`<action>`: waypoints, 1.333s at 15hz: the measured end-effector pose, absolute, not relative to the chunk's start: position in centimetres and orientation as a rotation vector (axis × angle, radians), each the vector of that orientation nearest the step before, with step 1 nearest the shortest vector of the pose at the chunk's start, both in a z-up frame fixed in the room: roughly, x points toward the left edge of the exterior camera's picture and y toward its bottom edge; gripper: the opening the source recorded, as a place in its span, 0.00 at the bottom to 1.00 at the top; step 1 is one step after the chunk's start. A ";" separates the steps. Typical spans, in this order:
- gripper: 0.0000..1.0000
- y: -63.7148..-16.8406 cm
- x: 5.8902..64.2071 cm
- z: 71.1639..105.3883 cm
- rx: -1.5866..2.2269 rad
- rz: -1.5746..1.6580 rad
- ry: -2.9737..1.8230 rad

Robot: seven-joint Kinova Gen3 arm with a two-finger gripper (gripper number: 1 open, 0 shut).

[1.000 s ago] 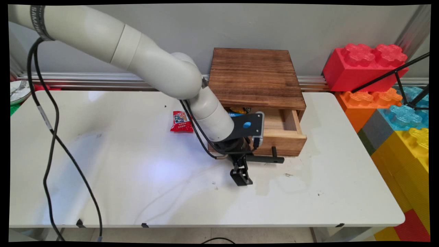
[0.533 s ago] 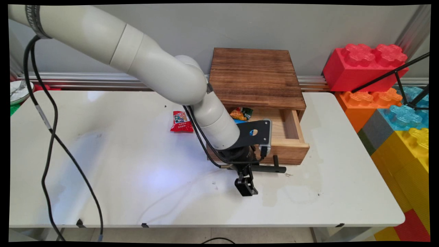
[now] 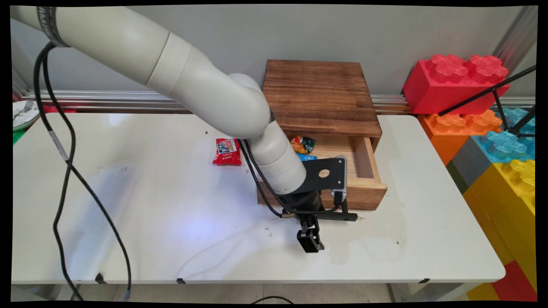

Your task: Open the drawer

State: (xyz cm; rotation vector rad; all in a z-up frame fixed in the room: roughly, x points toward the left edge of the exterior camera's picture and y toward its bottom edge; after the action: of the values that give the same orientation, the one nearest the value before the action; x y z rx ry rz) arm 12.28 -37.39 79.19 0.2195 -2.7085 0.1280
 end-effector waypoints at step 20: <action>1.00 -33.2 11.1 79.5 0.217 0.045 -2.738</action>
State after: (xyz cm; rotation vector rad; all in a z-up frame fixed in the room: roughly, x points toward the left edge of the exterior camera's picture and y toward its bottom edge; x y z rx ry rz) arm 11.08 -33.24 79.50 0.2166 -2.7379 0.0451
